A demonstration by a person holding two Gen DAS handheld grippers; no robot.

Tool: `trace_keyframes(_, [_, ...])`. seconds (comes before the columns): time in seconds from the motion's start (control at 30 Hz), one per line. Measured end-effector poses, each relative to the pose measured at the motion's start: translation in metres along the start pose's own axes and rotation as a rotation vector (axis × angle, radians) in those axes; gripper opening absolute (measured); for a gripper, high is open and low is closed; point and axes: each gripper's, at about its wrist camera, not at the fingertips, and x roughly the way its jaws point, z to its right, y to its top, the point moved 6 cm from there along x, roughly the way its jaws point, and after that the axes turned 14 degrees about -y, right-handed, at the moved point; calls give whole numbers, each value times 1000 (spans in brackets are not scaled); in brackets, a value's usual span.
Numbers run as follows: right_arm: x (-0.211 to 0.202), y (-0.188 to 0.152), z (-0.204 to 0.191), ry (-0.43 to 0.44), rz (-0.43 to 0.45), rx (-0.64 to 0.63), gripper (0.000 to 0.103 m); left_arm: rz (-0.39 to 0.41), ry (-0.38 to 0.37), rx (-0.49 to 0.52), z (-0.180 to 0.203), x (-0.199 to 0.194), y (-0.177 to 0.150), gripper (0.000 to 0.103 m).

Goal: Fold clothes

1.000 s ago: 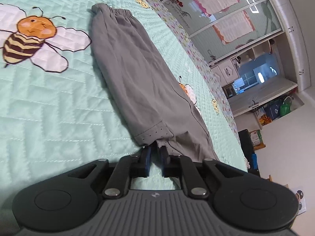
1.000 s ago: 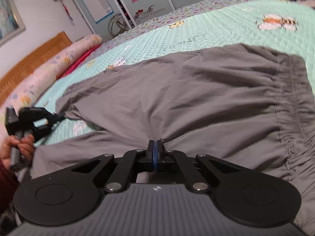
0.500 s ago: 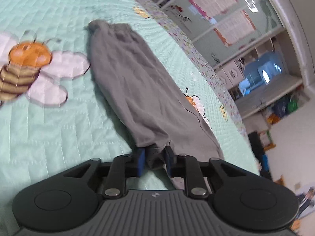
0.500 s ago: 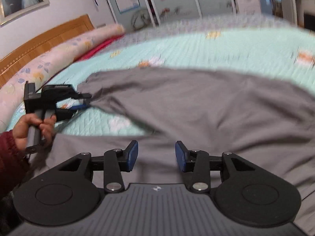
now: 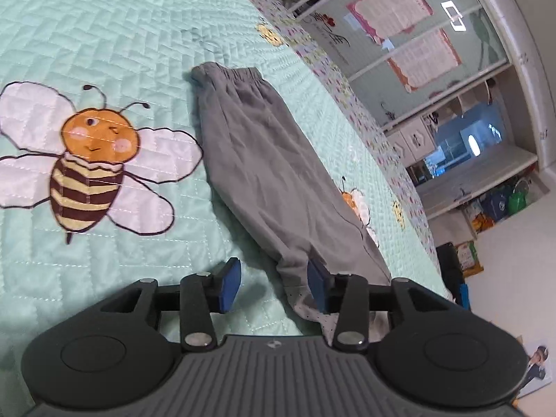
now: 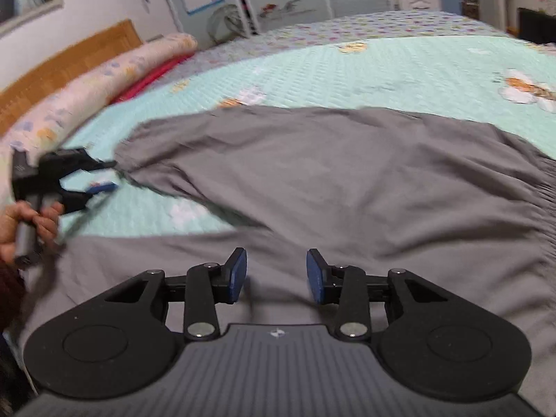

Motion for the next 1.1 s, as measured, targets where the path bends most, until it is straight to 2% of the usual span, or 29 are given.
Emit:
trace_keyframes(0.07, [9, 12, -6, 38, 8, 4, 39, -24, -11, 39, 7, 7, -3, 45])
trace_keyframes(0.13, [23, 21, -10, 38, 13, -33, 38, -44, 1, 94, 12, 17, -8, 45])
trace_keyframes(0.23, [49, 28, 2, -47, -20, -51, 35, -41, 39, 165, 16, 23, -12, 45])
trace_keyframes(0.3, [57, 31, 16, -91, -21, -7, 25, -47, 41, 193, 18, 23, -14, 45])
trace_keyframes(0.37, [55, 34, 22, -107, -3, 17, 25, -53, 43, 214, 20, 21, -17, 45])
trace_keyframes(0.47, [48, 35, 17, -68, 6, 41, 27, -64, 27, 236, 25, 18, -24, 45])
trace_keyframes(0.63, [46, 39, -32, 20, 62, -145, 28, -142, -87, 167, 44, 24, -52, 45])
trace_keyframes(0.73, [58, 43, -44, 41, 45, -193, 28, -229, -171, 68, 52, 39, -80, 45])
trace_keyframes(0.8, [65, 44, -46, 38, 30, -194, 27, -267, -182, 37, 56, 53, -96, 45])
trace_keyframes(0.87, [70, 47, -39, 42, 15, -149, 27, -254, -176, 34, 61, 64, -102, 45])
trace_keyframes(1.03, [73, 48, -2, 93, -27, 55, 27, -216, -182, -26, 65, 78, -109, 45])
trace_keyframes(1.1, [72, 51, 5, 126, -32, 101, 28, -227, -194, -9, 70, 80, -116, 45])
